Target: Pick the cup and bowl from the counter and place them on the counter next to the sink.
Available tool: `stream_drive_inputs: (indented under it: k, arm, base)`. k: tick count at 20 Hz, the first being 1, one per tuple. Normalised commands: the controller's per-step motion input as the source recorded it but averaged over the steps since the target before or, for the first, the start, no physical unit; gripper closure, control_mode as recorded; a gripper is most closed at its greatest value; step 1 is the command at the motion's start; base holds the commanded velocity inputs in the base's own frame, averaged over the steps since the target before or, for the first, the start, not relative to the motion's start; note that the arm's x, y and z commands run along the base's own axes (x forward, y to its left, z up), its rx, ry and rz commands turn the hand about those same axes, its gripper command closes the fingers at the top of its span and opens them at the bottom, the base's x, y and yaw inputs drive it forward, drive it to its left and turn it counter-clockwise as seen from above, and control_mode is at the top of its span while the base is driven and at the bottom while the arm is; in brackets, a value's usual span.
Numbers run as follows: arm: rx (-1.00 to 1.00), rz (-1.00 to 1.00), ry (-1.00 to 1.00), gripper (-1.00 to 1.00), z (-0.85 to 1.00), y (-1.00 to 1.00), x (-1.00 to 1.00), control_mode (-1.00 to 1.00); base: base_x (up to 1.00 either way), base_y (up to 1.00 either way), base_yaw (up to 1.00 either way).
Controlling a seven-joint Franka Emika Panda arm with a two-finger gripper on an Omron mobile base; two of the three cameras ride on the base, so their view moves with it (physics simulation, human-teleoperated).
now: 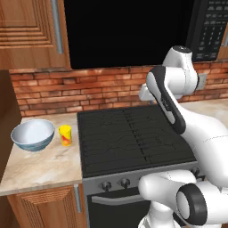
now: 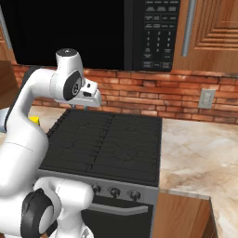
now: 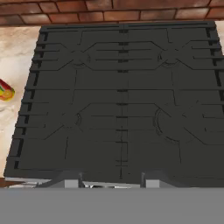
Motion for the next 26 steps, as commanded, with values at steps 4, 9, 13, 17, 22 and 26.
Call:
stream_drive_inputs:
  k: [4,9,13,17,22,26]
  arm:
    - [0.00,-0.02,0.00,-1.00,-0.03,0.00,0.05,-1.00]
    - [0.00,-0.02,0.00,-1.00,0.00,0.00,0.03,-1.00]
    - [0.00,0.00,0.01,-1.00,-0.10,0.05,-0.03,-1.00]
    - [0.00,0.00,0.00,-1.00,-0.27,0.26,-0.03,-1.00]
    - [0.00,-0.04,0.00,-1.00,-0.32,0.67,0.00,-1.00]
    - [0.00,-0.13,0.00,-1.00,-0.24,0.93,0.01,-1.00]
  base:
    - [0.00,0.00,0.00]
    - [0.00,0.00,0.00]
    - [0.00,0.00,0.00]
    - [0.00,0.00,0.00]
    - [0.00,0.00,0.00]
    - [0.00,0.00,0.00]
